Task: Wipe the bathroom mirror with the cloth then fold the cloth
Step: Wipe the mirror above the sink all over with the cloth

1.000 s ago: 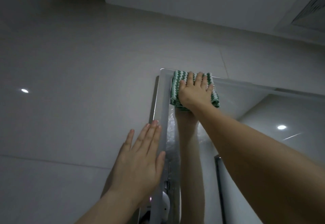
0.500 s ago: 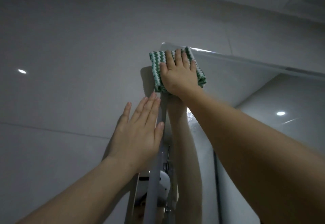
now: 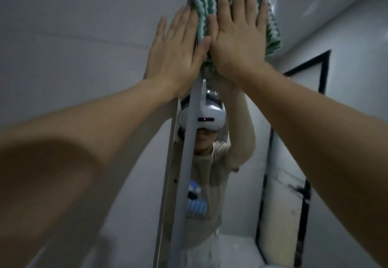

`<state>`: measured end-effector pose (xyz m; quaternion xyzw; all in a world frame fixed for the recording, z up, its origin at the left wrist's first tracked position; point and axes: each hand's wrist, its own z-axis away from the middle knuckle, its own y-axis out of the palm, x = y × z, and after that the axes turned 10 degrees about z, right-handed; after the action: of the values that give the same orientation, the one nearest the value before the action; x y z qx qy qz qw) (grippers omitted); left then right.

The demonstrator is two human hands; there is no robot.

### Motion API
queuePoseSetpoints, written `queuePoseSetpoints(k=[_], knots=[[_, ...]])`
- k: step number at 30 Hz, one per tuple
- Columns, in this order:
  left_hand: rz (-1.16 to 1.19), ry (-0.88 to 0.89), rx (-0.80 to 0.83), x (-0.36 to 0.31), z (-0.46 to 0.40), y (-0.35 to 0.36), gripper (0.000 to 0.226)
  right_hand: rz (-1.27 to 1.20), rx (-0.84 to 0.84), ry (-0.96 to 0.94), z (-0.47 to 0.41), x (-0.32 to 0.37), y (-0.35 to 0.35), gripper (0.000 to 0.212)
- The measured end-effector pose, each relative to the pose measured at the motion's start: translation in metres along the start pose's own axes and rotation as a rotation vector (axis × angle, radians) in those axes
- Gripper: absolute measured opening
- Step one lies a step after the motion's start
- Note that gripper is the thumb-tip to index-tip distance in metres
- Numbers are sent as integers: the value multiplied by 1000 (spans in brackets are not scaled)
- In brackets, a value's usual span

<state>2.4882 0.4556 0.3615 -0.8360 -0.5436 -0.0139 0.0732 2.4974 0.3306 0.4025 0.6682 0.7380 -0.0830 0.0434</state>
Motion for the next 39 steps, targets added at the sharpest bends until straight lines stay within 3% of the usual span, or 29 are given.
queuePoseSetpoints(k=[8, 15, 25, 39], knots=[[22, -32, 113, -1, 87, 1, 58, -60, 17, 2, 97, 24, 7, 54], [-150, -24, 164, -10, 147, 7, 58, -91, 54, 25, 160, 37, 10, 55], [-159, -97, 203, -16, 187, 10, 62, -62, 56, 85, 207, 26, 13, 55], [-163, -131, 212, -20, 207, 13, 61, -8, 184, 12, 395, 42, 16, 58]])
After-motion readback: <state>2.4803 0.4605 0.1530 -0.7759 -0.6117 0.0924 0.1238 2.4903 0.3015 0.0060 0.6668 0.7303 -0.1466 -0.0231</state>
